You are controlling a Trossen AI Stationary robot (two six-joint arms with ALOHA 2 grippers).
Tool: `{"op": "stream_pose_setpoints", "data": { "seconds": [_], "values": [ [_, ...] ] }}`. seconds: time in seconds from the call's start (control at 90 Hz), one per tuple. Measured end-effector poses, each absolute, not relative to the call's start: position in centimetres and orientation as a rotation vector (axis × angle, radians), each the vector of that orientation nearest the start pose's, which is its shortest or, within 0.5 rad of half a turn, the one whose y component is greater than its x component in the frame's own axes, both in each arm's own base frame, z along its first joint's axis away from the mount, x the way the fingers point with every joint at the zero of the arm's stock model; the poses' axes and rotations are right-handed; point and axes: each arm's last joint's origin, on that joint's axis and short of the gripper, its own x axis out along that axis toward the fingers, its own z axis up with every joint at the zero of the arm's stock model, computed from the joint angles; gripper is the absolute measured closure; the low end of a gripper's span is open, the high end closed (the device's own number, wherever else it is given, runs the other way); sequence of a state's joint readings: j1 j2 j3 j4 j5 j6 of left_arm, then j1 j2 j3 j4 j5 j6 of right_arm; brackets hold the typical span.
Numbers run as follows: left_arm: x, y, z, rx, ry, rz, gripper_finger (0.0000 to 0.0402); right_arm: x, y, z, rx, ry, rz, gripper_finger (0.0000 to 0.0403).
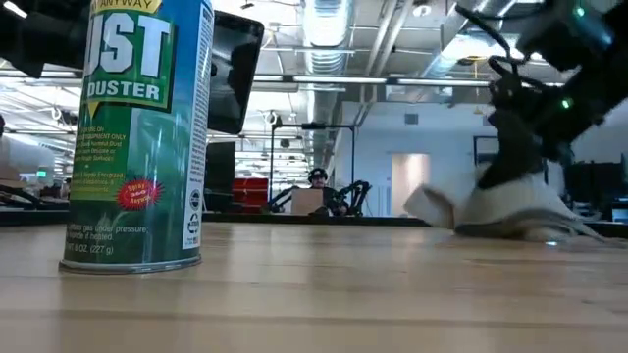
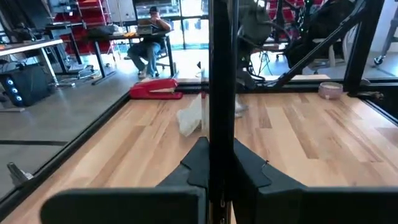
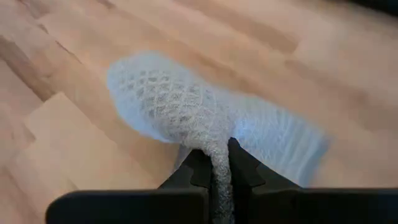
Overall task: Apply microfiber cloth
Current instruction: Wipe the front of the cellphone with the microfiber cloth
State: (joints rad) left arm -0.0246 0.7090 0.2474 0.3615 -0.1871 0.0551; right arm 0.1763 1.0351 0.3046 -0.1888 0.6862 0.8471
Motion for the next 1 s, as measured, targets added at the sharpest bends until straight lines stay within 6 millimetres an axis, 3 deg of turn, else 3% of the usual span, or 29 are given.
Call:
{"op": "stream_pose_setpoints", "data": {
  "seconds": [0.244, 0.411, 0.678, 1.0],
  "values": [
    [16.1, 0.4, 20.6, 0.061, 0.126, 0.175, 0.0394, 15.9, 1.4, 11.1, 0.591, 0.511, -0.572, 0.0400],
    [15.9, 0.7, 19.6, 0.040, 0.149, 0.171, 0.0394, 16.2, 1.7, 10.0, 0.628, 0.488, -0.485, 0.0372],
    [15.3, 1.2, 17.7, 0.040, 0.171, 0.147, 0.0394, 17.5, 2.0, 10.3, 0.505, 0.403, -0.390, 0.0294],
    [15.1, 1.9, 14.7, -0.102, 0.142, 0.111, 0.0394, 17.9, 2.0, 10.6, 0.489, 0.369, -0.377, 0.0234]
  ]
}}
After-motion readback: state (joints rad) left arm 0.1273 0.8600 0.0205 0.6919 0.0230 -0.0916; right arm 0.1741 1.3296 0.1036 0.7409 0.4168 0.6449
